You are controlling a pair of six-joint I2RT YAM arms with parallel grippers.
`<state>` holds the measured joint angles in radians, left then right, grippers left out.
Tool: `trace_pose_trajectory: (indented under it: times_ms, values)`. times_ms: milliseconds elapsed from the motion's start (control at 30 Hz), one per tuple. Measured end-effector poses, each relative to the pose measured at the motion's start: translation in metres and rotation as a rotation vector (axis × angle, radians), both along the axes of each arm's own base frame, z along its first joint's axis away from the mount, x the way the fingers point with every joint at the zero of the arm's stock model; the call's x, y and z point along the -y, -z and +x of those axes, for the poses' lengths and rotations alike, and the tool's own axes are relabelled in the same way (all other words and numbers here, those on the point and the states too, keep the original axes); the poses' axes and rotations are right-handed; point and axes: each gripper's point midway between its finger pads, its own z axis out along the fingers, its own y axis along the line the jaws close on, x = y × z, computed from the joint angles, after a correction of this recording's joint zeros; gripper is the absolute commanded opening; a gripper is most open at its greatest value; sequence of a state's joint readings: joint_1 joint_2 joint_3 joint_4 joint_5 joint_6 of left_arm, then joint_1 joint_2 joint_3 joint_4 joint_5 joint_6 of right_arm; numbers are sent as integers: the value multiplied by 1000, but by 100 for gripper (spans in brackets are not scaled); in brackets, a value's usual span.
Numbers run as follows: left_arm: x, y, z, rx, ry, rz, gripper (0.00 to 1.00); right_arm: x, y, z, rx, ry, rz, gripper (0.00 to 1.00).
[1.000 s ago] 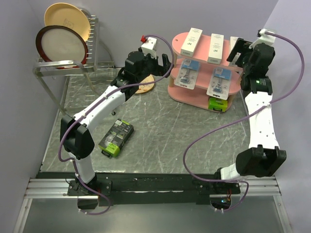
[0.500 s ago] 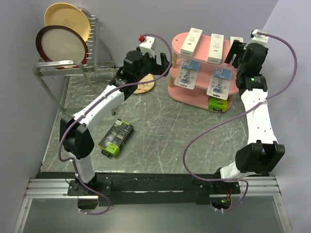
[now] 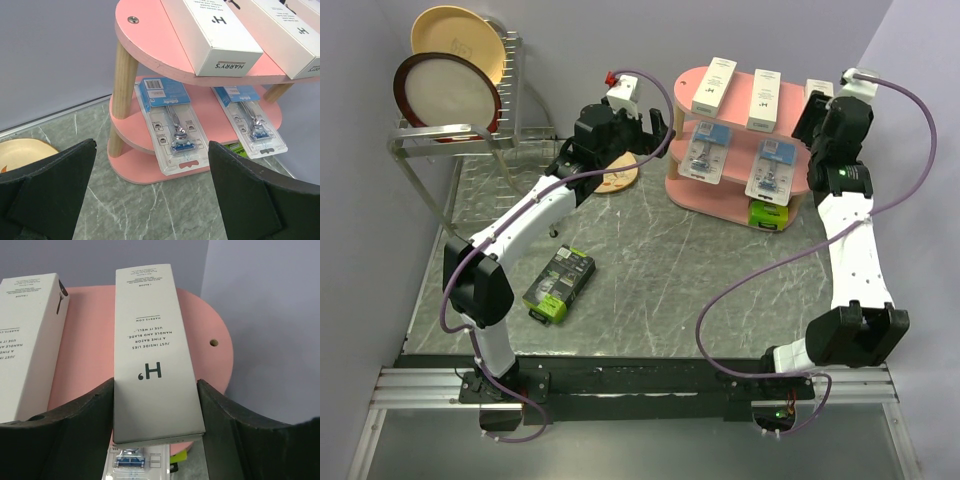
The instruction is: Place and organize the shaving razors onto the shelf
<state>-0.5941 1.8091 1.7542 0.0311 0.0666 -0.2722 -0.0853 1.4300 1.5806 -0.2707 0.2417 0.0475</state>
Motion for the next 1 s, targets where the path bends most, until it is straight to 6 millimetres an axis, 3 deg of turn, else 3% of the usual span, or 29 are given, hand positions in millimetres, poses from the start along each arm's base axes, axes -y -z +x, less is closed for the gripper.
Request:
trace_pose_trajectory:
  times_ms: [267,800,900,1000]
  values:
    - [2,0,-2,-7,15,-9,100,3,0,-9,3,14,-2,68]
    - [3,1,-2,-8,15,-9,99,-2,1,8,17,-14,24,69]
    - [3,3,-1,-12,15,-7,99,-2,1,8,18,-16,27,80]
    - [4,6,1,-17,15,-5,100,-2,1,8,18,-15,33,100]
